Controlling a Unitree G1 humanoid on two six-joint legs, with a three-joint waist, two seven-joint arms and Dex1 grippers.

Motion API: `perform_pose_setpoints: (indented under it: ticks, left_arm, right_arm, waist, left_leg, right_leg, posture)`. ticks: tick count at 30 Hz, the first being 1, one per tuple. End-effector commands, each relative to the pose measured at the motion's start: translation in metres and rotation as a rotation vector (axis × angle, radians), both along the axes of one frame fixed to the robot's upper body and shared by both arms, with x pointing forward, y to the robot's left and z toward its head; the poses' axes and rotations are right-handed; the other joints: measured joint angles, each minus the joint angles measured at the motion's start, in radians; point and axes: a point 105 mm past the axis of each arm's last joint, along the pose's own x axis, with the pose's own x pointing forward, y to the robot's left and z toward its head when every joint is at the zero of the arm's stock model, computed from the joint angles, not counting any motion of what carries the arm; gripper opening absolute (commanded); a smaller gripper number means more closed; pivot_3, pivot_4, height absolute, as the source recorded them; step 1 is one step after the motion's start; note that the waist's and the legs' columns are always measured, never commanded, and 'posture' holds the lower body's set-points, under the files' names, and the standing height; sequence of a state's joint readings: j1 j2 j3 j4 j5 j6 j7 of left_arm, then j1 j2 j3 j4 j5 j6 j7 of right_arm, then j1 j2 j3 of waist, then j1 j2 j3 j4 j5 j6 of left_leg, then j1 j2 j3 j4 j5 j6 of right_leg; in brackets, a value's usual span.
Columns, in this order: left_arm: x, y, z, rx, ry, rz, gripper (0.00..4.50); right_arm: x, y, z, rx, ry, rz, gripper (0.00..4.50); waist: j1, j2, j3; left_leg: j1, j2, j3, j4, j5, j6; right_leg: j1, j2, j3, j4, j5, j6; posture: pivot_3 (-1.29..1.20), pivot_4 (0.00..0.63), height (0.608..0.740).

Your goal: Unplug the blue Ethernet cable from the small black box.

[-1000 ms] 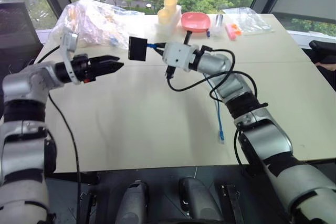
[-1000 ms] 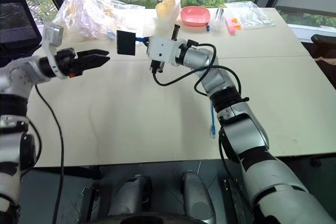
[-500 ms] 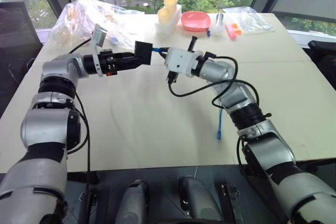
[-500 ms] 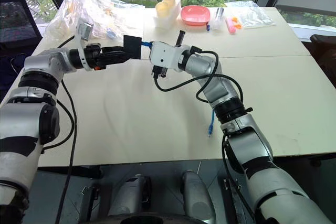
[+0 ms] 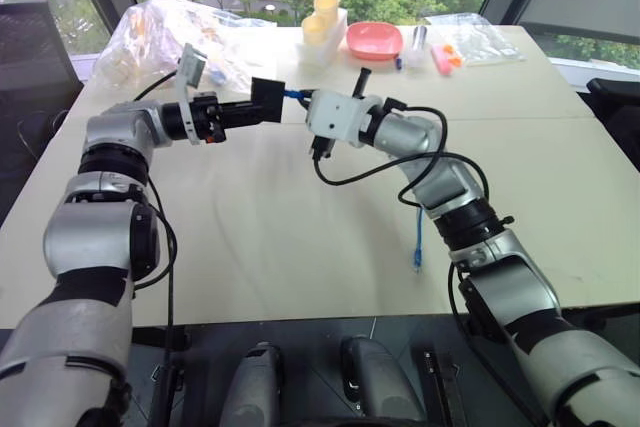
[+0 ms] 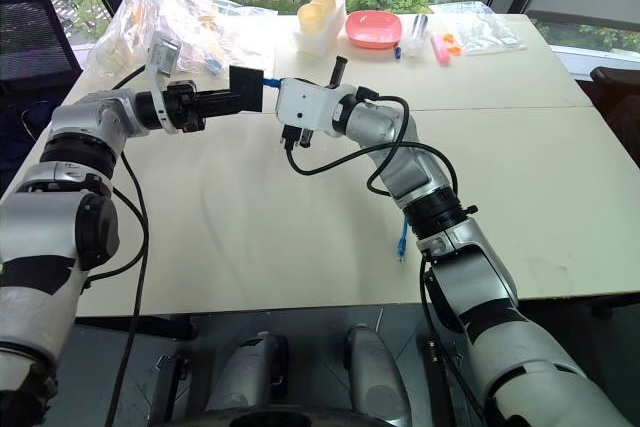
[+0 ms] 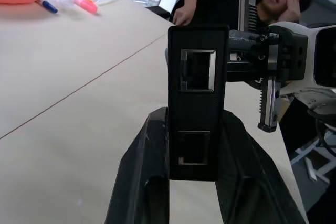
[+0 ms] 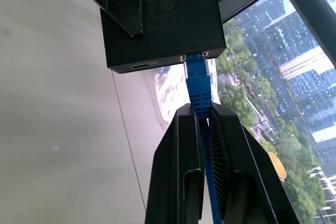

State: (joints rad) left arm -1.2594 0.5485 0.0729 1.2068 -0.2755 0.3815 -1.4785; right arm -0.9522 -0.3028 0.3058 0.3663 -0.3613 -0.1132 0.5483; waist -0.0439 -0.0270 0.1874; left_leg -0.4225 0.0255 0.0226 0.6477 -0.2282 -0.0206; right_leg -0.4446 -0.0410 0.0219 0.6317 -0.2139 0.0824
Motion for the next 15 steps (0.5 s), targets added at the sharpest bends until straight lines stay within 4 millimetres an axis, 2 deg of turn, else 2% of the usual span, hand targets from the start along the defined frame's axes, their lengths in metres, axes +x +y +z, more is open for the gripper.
perform_pose_setpoints:
  ticks: [1, 4, 5, 6, 10, 12, 14, 15]
  left_arm:
    - [0.002, 0.006, 0.008, 0.005, -0.049, 0.029, 0.54]
    - [-0.003, 0.008, 0.007, -0.032, -0.018, 0.001, 0.54]
    - [-0.005, 0.009, 0.007, -0.047, -0.005, -0.02, 0.52]
    - [-0.009, 0.009, 0.008, -0.066, 0.006, -0.05, 0.52]
    - [-0.021, 0.008, 0.014, -0.148, 0.044, -0.134, 0.52]
    - [-0.03, 0.006, 0.016, -0.174, 0.051, -0.179, 0.52]
    - [-0.043, 0.0, 0.021, -0.197, 0.044, -0.252, 0.52]
    - [-0.05, -0.004, 0.026, -0.21, 0.035, -0.296, 0.52]
  right_arm:
    - [-0.016, 0.006, 0.02, -0.027, -0.087, 0.054, 0.0]
    - [-0.02, -0.005, 0.018, -0.02, -0.012, 0.069, 0.0]
    - [-0.022, -0.011, 0.016, -0.003, 0.041, 0.08, 0.79]
    - [-0.023, -0.019, 0.02, 0.056, 0.096, 0.079, 1.03]
    - [-0.032, -0.043, 0.028, 0.22, 0.34, 0.132, 3.02]
    - [-0.04, -0.052, 0.038, 0.358, 0.49, 0.196, 3.02]
    - [-0.051, -0.057, 0.057, 0.511, 0.658, 0.312, 3.02]
    - [-0.058, -0.057, 0.063, 0.537, 0.728, 0.371, 3.02]
  waist:
    - [0.0, 0.0, 0.0]
    - [0.0, 0.0, 0.0]
    - [0.0, 0.0, 0.0]
    - [0.0, 0.0, 0.0]
    - [0.001, 0.0, 0.0]
    - [0.001, 0.0, 0.0]
    - [0.0, 0.0, 0.0]
    - [0.0, 0.0, 0.0]
  left_leg:
    - [0.0, 0.0, 0.0, 0.0, 0.0, 0.0]
    - [0.0, 0.0, 0.0, 0.0, 0.0, 0.0]
    - [0.0, 0.0, 0.0, 0.0, 0.0, 0.0]
    - [0.0, 0.0, 0.0, 0.0, 0.0, 0.0]
    - [0.0, 0.0, -0.001, 0.0, 0.0, 0.0]
    - [0.0, 0.001, -0.001, 0.001, 0.0, 0.0]
    - [0.0, 0.003, -0.001, 0.001, 0.0, 0.0]
    - [0.0, 0.004, -0.001, 0.001, 0.0, 0.0]
  right_leg:
    - [0.0, 0.0, 0.0, 0.0, 0.0, 0.0]
    - [0.0, 0.0, 0.0, 0.0, 0.0, 0.0]
    - [0.0, 0.0, 0.0, 0.0, 0.0, 0.0]
    - [0.0, 0.0, 0.0, 0.0, 0.0, 0.0]
    - [0.0, 0.0, 0.0, 0.0, 0.0, 0.0]
    - [0.0, 0.0, 0.0, 0.001, 0.0, 0.0]
    - [0.0, 0.0, 0.0, 0.001, 0.0, 0.0]
    - [0.0, -0.001, 0.0, 0.001, 0.0, 0.0]
  posture:
    - [0.0, 0.15, 0.74]
    - [0.0, 0.15, 0.74]
    - [0.0, 0.15, 0.74]
    - [0.0, 0.15, 0.74]
    - [0.0, 0.15, 0.74]
    - [0.0, 0.15, 0.74]
    - [0.0, 0.15, 0.74]
    - [0.0, 0.15, 0.74]
